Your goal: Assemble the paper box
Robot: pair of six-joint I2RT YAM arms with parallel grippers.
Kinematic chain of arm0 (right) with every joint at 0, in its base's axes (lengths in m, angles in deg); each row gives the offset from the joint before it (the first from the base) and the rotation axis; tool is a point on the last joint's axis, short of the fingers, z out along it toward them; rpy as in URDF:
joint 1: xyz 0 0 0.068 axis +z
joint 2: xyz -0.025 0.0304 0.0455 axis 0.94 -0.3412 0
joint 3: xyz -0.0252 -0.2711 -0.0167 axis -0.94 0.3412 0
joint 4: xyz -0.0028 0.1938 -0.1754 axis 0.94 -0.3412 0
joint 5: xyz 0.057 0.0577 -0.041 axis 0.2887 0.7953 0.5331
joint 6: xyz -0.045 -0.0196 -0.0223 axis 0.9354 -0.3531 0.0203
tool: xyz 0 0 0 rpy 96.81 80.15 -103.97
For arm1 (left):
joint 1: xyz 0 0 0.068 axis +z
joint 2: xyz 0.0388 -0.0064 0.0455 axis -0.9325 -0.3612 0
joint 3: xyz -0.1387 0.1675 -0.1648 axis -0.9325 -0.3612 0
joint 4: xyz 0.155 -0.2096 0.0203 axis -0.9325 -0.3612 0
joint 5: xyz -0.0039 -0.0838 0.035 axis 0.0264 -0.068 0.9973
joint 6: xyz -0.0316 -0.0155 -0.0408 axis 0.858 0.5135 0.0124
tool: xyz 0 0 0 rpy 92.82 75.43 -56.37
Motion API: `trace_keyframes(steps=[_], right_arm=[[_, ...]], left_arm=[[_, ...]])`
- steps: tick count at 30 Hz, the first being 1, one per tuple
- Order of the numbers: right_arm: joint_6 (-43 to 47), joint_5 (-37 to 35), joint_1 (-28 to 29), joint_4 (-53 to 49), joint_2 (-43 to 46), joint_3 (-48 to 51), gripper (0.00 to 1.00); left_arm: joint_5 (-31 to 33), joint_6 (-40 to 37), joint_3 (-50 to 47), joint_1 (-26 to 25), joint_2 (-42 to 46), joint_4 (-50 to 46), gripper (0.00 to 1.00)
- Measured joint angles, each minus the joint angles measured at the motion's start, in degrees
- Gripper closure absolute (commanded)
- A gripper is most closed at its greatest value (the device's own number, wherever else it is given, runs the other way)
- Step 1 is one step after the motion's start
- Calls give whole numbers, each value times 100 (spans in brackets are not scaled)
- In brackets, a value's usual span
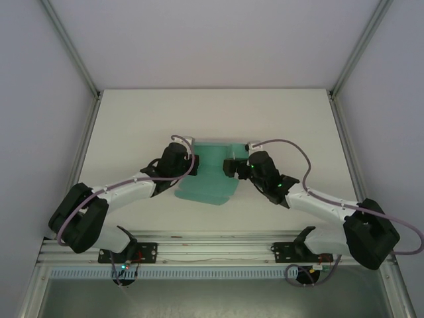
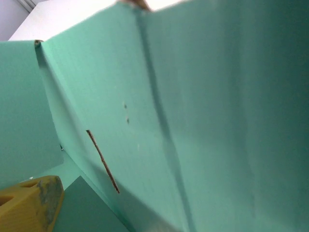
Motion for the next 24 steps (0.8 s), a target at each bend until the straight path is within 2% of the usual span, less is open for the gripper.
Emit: trace_keyframes(steps=[9, 13, 15, 20, 24], right_arm=[[61, -291, 2, -125, -260, -229, 0], [92, -304, 26, -345, -61, -216, 0], [153, -299, 26, -417, 330, -101, 0], [424, -33, -153, -697, 1996, 140, 0], [564, 608, -909, -970, 2986, 138, 4]], left_arm=[[83, 92, 0, 0, 4, -7, 100], [256, 116, 17, 0, -9, -85, 100], [372, 111, 57, 0, -31, -173, 100], [463, 52, 114, 0, -33, -356, 100], [461, -50, 114, 0, -28, -435, 100]])
